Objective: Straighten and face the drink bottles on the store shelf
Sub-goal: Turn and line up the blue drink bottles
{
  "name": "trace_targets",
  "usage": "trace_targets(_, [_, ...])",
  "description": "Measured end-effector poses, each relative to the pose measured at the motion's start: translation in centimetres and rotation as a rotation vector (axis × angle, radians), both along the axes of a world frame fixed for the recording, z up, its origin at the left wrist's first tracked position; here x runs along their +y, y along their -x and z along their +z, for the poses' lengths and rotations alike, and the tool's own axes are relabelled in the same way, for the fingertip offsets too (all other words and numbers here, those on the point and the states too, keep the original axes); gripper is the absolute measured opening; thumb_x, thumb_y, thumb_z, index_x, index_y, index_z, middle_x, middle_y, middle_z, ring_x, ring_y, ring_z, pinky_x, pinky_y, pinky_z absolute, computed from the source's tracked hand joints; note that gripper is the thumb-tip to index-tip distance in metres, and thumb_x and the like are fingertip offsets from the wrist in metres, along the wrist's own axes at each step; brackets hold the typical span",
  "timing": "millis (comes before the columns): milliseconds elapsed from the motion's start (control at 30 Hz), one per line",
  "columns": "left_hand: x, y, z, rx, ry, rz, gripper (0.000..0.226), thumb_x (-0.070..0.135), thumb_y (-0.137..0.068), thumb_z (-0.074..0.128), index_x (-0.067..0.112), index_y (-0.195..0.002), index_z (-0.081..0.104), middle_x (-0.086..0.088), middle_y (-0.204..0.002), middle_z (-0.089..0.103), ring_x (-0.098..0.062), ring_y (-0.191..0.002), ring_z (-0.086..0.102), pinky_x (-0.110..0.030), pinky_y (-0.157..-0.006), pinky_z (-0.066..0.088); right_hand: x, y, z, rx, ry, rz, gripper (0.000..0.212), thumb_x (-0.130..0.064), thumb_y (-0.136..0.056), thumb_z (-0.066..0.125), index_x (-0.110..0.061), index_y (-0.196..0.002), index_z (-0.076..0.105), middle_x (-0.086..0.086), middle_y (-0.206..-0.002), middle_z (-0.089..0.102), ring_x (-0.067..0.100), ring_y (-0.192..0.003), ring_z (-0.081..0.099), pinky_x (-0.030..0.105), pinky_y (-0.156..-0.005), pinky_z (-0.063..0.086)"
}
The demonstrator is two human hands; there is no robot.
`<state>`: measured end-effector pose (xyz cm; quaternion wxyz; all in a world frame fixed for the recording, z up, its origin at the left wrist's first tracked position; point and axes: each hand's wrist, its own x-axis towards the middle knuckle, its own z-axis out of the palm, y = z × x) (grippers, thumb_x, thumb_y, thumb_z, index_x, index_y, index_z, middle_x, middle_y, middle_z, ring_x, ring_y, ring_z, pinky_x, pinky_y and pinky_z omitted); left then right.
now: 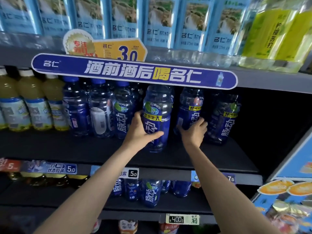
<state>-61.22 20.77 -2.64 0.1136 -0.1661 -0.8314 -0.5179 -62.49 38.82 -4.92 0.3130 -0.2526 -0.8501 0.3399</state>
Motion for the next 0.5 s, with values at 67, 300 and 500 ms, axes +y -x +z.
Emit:
trace_targets(67, [-0.1, 0.0, 0.0, -0.012, 0.007, -0.001, 0.085, 0.028, -0.068, 0.083, 0.015, -0.133, 0.030, 0.000, -0.133, 0.044, -0.005, -0.109, 0.041, -0.017, -0.087, 0.030, 0.2, 1.2, -0.1, -0.054, 0.013, 0.017, 0.080, -0.031, -0.079, 0.075, 0.004, -0.135, 0.031, 0.023, -0.134, 0.035, 0.040, -0.124, 0.036, 0.045, -0.097, 0.035])
trace_targets(300, [-0.2, 0.0, 0.1, -0.042, 0.000, -0.014, 0.085, 0.029, -0.069, 0.082, 0.016, -0.134, 0.028, 0.000, -0.136, 0.041, -0.004, -0.111, 0.040, -0.018, -0.090, 0.031, 1.5, 3.3, 0.1, -0.183, 0.040, 0.070, 0.056, -0.019, -0.088, 0.066, 0.002, -0.131, 0.038, 0.020, -0.137, 0.041, 0.041, -0.121, 0.047, 0.046, -0.090, 0.043])
trace_targets(500, [0.1, -0.6, 0.5, -0.034, 0.060, 0.019, 0.082, 0.032, -0.070, 0.081, 0.016, -0.132, 0.029, 0.000, -0.135, 0.044, -0.011, -0.115, 0.046, -0.020, -0.086, 0.033, 2.7, 2.1, 0.2, -0.210, 0.000, 0.175, 0.040, -0.018, -0.091, 0.061, -0.005, -0.128, 0.051, 0.021, -0.117, 0.061, 0.038, -0.108, 0.057, 0.039, -0.080, 0.046])
